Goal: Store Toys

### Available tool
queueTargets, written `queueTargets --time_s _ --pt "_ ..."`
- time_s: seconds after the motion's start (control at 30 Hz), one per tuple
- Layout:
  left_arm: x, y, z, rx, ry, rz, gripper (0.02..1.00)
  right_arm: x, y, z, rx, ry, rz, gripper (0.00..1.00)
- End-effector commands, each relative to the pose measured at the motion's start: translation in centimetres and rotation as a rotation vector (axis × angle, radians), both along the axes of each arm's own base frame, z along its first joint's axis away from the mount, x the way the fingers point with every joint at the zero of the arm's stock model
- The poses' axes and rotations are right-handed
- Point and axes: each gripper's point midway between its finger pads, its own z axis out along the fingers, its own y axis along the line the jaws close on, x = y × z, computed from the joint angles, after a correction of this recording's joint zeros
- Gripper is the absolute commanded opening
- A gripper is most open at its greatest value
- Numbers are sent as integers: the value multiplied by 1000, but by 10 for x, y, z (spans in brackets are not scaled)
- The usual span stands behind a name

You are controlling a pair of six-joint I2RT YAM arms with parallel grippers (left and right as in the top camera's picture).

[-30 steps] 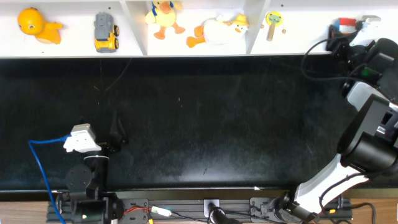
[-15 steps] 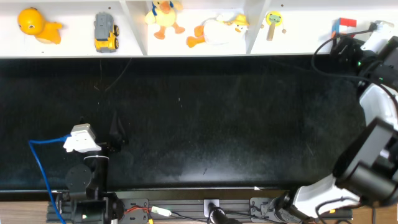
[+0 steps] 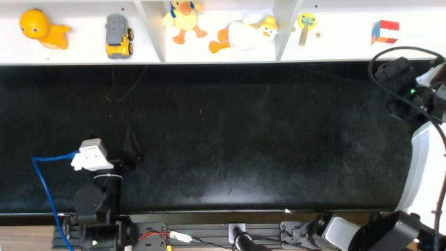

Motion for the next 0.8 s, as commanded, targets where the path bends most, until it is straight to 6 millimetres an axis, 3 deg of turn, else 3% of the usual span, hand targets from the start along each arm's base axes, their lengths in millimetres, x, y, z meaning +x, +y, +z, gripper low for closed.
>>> queueTargets --time_s 0.03,0.17,0.27,0.4,0.5,0.67,0.8 --pt "0 0 0 5 -9 4 998 1 38 18 -26 -57 216 998" --pt "0 0 0 5 -9 4 998 -1 77 17 -188 -42 522 998" --pt "0 0 0 5 -9 4 998 -5 118 11 -285 -31 768 998" --pt "0 0 0 5 -9 4 998 -10 163 8 -328 -14 930 998" --pt "0 0 0 5 -9 4 996 -15 193 18 -349 -29 1012 996" --pt "0 0 0 5 -9 4 998 -22 219 42 -377 -105 1067 993" --pt "0 0 0 5 -9 4 998 -24 219 48 -385 -121 1062 998"
